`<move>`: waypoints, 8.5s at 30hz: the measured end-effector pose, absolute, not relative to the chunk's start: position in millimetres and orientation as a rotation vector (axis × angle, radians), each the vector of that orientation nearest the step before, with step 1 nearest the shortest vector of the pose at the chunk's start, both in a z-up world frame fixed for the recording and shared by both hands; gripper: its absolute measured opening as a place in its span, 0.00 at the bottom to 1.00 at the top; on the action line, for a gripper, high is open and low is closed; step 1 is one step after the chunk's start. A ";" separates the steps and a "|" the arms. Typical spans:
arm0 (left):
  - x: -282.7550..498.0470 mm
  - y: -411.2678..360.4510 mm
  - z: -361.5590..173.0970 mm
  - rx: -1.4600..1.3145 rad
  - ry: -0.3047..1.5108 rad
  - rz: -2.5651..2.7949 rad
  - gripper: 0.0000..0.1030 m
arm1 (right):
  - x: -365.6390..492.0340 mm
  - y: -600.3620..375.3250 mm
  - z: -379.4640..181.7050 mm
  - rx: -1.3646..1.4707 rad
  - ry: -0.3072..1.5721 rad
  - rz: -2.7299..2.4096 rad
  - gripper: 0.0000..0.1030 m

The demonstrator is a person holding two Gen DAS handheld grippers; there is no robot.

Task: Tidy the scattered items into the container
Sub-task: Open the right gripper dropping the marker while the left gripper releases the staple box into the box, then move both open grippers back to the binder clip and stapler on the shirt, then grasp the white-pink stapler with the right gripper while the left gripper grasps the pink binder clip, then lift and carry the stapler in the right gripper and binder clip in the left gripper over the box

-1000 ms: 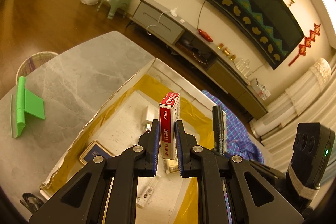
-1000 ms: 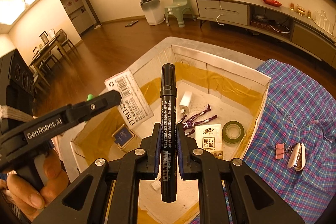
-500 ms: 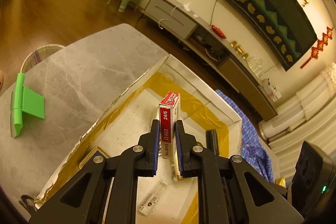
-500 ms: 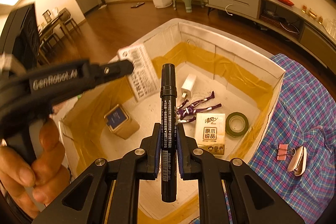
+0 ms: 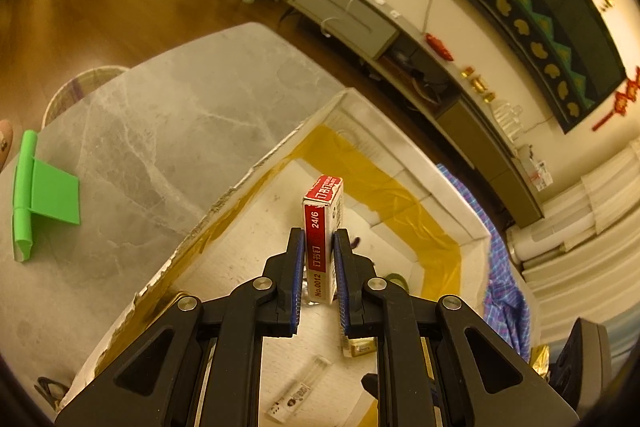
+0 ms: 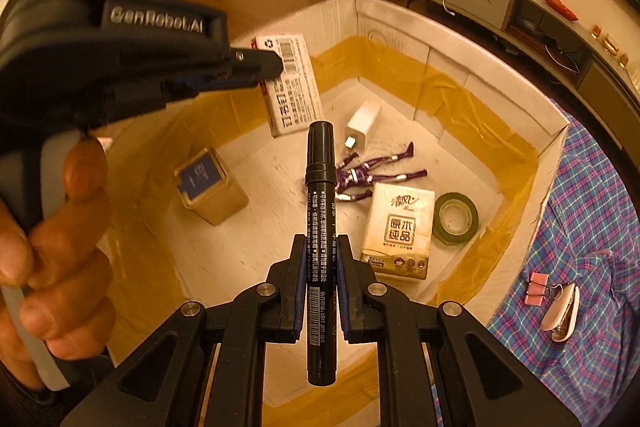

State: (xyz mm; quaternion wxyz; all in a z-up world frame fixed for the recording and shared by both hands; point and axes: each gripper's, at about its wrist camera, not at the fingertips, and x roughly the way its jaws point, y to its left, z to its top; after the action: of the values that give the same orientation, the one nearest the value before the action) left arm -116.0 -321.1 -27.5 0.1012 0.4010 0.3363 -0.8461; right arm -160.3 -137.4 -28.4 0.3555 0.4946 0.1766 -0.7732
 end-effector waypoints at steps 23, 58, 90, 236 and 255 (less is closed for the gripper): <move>-97.2 -317.0 -12.1 1.201 0.917 -2.528 0.33 | -132.3 -121.9 -8.6 1.205 0.418 -2.004 0.34; -19.5 -188.2 97.4 0.854 0.472 -2.939 0.39 | -63.7 36.2 94.4 0.789 -0.057 -2.138 0.39; -156.8 -62.2 -17.1 1.320 0.272 -2.878 0.42 | -251.5 115.1 -91.1 1.249 0.023 -2.339 0.51; 0.9 -40.4 35.1 1.152 0.400 -3.252 0.33 | 16.6 154.0 17.2 1.030 -0.103 -2.543 0.26; 14.8 -93.4 59.1 1.016 0.593 -3.228 0.33 | 16.5 103.7 56.5 0.942 -0.076 -2.488 0.26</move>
State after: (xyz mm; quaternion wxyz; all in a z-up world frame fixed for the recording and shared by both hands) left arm 14.8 -93.4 59.1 -0.1464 0.2925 0.1707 -0.9295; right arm 16.5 103.7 56.5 0.2379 0.3438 -0.0278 -0.9080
